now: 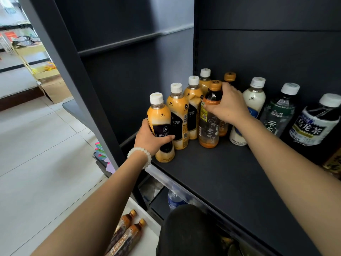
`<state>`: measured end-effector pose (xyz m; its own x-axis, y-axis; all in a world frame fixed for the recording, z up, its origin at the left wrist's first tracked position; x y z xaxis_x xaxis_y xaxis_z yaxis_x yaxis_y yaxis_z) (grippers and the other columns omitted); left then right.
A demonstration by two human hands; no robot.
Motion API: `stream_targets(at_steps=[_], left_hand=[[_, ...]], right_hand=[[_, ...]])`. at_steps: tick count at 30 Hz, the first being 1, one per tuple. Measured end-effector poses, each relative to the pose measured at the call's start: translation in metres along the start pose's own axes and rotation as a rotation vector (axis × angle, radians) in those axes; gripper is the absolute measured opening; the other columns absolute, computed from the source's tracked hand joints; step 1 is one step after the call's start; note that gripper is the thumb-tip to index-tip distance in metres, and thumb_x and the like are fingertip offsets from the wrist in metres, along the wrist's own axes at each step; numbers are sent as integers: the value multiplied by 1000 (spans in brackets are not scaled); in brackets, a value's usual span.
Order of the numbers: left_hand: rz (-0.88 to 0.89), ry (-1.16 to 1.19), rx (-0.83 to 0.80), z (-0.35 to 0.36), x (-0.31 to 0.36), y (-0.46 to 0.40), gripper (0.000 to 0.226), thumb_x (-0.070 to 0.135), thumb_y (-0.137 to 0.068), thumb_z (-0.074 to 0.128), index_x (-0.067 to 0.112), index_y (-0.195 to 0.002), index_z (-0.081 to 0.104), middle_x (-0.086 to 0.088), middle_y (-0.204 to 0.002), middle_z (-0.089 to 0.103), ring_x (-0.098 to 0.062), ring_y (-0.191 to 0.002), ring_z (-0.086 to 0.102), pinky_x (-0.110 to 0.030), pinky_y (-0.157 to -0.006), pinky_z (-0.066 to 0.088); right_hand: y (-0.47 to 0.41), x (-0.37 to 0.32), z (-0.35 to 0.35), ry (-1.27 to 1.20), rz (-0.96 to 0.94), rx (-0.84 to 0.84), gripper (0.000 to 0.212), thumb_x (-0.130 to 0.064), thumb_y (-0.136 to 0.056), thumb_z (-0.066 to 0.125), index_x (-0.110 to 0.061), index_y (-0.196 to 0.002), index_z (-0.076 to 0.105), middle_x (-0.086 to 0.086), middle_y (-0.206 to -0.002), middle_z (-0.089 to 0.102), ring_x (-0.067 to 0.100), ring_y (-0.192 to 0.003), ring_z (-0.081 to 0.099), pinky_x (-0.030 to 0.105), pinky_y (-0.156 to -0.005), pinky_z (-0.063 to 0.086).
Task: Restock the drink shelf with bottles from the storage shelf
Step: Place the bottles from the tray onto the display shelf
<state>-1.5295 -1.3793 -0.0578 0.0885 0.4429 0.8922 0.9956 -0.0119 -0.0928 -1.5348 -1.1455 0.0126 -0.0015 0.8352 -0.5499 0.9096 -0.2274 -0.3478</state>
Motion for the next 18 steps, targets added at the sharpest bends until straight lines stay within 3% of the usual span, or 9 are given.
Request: stream_targets(at_steps=[4, 8, 13, 18], left_hand=[[-19, -6, -6, 2, 5, 0, 73, 15, -71, 78, 23, -132, 40, 5, -109, 55, -13, -99, 52, -27, -81, 40], [-51, 31, -60, -1, 3, -2, 76, 10, -72, 76, 22, -135, 34, 3, -113, 54, -18, -108, 53, -31, -86, 43], [-46, 57, 20, 0, 2, -1, 78, 23, -66, 85, 20, -128, 39, 10, -106, 54, -11, -102, 53, -28, -84, 42], [-66, 8, -21, -1, 2, -8, 70, 18, -69, 79, 23, -130, 44, 2, -115, 59, -16, -105, 55, -28, -82, 42]], right_hand=[[-1, 1, -3, 32, 29, -4, 65, -43, -74, 75, -12, -124, 48, 12, -127, 52, 31, -119, 48, 43, -98, 43], [2, -1, -2, 82, 70, 70, 72, -49, -72, 75, -10, -126, 46, 13, -128, 50, 32, -117, 49, 42, -94, 44], [-3, 4, -1, -93, 91, -45, 63, -43, -80, 69, -14, -130, 46, 10, -134, 46, 28, -122, 46, 37, -94, 41], [-4, 6, -4, -80, 130, 19, 68, -49, -75, 72, -14, -128, 49, 9, -131, 51, 26, -118, 51, 39, -91, 46]])
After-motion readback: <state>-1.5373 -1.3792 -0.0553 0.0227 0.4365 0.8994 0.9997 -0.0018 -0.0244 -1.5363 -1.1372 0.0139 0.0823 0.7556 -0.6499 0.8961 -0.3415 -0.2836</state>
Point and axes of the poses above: each hand's wrist, its own y-axis away from the middle knuckle, its own z-axis out of the palm, x = y × z, the point moved 2 cm from there along -y, towards the middle knuckle
